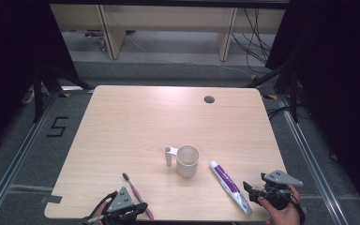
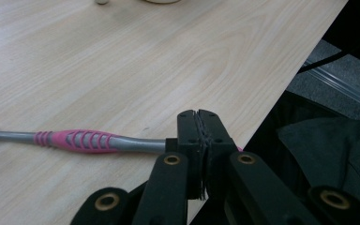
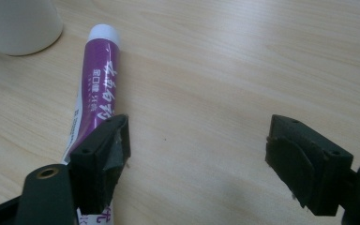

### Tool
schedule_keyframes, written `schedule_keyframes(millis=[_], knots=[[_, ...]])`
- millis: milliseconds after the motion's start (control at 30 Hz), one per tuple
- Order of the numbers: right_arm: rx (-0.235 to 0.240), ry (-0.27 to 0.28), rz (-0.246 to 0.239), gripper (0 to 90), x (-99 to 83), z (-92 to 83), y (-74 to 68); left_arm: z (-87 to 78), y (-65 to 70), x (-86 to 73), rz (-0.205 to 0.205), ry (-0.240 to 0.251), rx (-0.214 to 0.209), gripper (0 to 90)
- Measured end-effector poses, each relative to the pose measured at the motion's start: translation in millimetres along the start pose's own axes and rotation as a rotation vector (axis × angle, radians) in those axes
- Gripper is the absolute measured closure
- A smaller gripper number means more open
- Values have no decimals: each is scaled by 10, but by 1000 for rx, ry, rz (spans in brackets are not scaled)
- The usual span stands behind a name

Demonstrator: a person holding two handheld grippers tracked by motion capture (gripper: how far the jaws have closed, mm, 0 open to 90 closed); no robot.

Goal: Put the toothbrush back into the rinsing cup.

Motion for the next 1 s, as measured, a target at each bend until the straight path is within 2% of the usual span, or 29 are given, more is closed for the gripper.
schedule_keyframes(millis=[33,100,167,233,267,333,367,400,433,467,533,567,633,667,700,733,767,800,833,900,933,967,1000], knots=[[0,1,0,230,1,-2,0,31,11,-6,-15,0,11,878],[-2,1,-1,229,2,-2,2,31,9,-8,-20,-3,7,875],[-1,0,-1,230,-1,1,4,13,-23,-7,-35,-6,47,853],[-1,0,-5,230,0,-1,4,-5,-29,-1,-42,-14,56,830],[-2,-3,1,230,3,-1,-5,-28,-54,9,-77,-14,82,770],[0,-3,-4,230,0,1,-3,-40,-63,17,-91,-18,99,716],[-4,3,-9,230,1,-2,-1,-51,-83,28,-114,-17,118,652],[-4,3,-9,230,1,-2,-1,-65,-115,42,-126,-31,130,652],[-5,3,-9,230,3,-2,-1,-79,-138,59,-149,-54,153,590],[-2,0,-7,230,1,2,-2,-83,-162,79,-174,-56,177,561],[4,1,-35,230,4,4,16,-91,-203,119,-186,-96,201,476],[4,5,-38,231,6,5,15,-61,-215,157,-229,-107,220,415],[3,2,-34,231,6,4,14,-19,-222,179,-250,-131,241,378],[1,3,-36,231,6,1,17,-19,-222,179,-250,-131,241,359],[1,-6,-3,231,1,-3,-7,11,-234,190,-268,-178,226,342],[1,-6,-3,231,1,-3,-7,11,-234,190,-268,-178,226,335],[2,2,-33,231,7,-1,17,36,-241,195,-291,-184,223,335],[3,3,-36,231,7,0,19,51,-248,202,-300,-196,215,330],[4,0,-37,231,4,3,14,97,-255,205,-289,-227,215,323],[3,-2,-37,230,5,3,10,127,-256,202,-284,-232,218,321],[3,-14,-1,231,-1,-1,-21,150,-255,205,-283,-248,218,323],[8,-13,-26,231,4,0,-2,198,-256,207,-267,-257,218,327],[7,-17,-7,231,0,-3,-17,219,-248,206,-266,-262,223,328]])
Point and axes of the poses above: each handheld gripper's, and its own axes: z roughly forward along the jaws, x roughly out of its top, y roughly to its right, the point moved 3 cm from there along z, roughly forward along the jaws, and after that the axes turned 15 degrees about y, right-handed, at the moved point
